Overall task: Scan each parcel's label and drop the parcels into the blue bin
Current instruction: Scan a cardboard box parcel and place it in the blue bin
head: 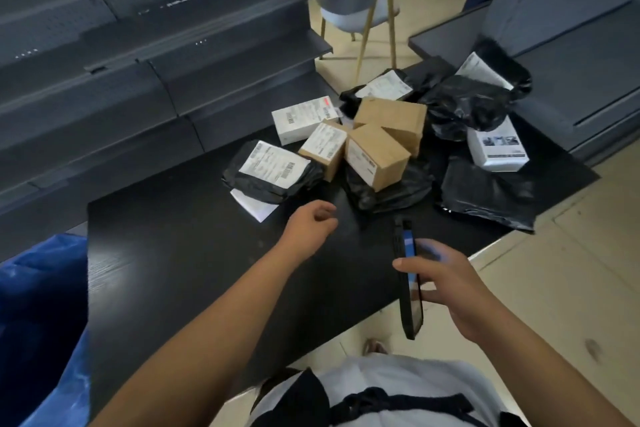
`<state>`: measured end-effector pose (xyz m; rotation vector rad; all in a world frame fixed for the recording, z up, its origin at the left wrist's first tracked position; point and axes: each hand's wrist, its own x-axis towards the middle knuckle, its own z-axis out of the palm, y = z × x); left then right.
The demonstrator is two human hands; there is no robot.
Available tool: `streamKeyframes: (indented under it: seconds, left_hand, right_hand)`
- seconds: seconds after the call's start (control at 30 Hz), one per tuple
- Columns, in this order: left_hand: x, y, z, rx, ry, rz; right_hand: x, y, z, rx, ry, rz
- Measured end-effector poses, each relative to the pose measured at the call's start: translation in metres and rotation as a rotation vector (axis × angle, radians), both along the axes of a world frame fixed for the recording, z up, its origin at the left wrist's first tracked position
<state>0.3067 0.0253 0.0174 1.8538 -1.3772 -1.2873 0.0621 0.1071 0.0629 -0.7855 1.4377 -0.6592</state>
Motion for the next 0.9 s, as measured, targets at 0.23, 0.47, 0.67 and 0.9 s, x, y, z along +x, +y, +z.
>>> streamKeyframes:
  seconds: [0.23, 0.47, 0.67, 0.9]
  left_hand:
    - [-0.093, -0.097, 0.028, -0.214, -0.626, -0.455]
    - [-0.131, -0.155, 0.031, -0.254, -1.195, -0.901]
    - [-0.131, -0.163, 0.03, -0.288, -1.215, -0.943]
    - [-0.073, -0.1, 0.068, -0.223, -0.409, -0.535]
  right_hand:
    - [-0.068, 0.004, -0.004, -0.003, 0.011, -0.082]
    - [-0.104, 0.009, -0.009, 0.01, -0.001, -0.138]
    - [-0.115, 0.005, -0.015, 0.027, 0.01, -0.169]
    - [-0.099, -0.02, -0.013, 0.025, -0.047, -0.104]
